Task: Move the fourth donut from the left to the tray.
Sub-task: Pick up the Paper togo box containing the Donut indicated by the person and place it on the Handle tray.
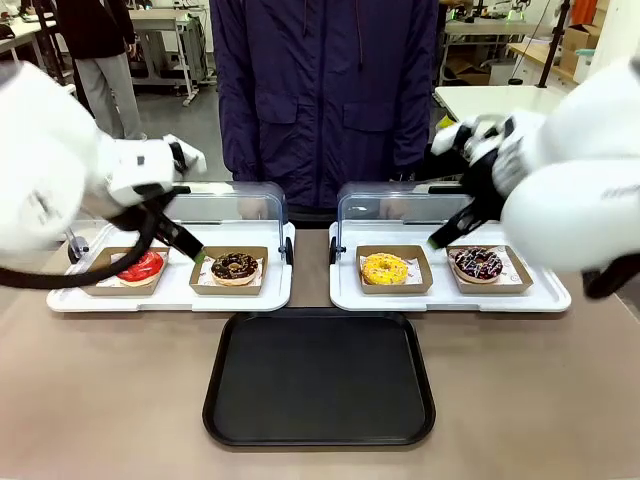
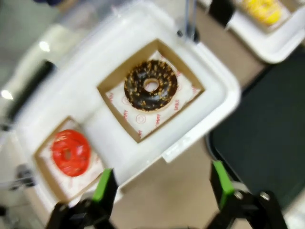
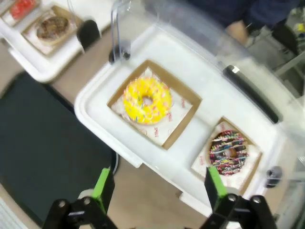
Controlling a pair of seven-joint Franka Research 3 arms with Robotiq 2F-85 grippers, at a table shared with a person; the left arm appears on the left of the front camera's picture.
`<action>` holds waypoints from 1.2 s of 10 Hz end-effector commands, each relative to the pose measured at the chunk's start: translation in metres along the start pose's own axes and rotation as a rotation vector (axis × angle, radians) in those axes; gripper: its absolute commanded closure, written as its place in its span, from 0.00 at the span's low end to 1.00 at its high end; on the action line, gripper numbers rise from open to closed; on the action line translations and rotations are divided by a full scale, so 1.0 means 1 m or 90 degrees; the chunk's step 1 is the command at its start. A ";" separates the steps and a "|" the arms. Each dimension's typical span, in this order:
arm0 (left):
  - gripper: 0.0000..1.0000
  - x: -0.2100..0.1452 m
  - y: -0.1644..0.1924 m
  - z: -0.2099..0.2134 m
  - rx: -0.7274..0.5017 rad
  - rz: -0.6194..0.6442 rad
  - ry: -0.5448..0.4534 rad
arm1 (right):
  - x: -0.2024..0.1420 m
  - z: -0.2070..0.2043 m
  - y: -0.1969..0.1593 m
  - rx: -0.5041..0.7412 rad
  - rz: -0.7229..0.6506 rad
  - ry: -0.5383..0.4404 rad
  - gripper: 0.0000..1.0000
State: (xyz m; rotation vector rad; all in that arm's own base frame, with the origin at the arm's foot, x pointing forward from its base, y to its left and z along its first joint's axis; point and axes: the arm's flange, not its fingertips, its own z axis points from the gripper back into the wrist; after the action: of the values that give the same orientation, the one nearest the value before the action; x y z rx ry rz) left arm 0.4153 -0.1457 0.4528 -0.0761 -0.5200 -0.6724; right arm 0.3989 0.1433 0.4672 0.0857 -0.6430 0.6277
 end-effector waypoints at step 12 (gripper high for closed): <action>0.00 -0.154 0.275 0.147 -0.341 -0.101 -0.302 | -0.197 0.150 -0.285 0.208 0.034 -0.322 0.00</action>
State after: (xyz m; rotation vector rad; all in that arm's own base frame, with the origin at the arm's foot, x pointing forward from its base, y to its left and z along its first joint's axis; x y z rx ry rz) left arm 0.4089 0.1889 0.5353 -0.6727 -0.7764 -0.9010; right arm 0.3562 -0.2306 0.5031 0.5490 -1.0044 0.7412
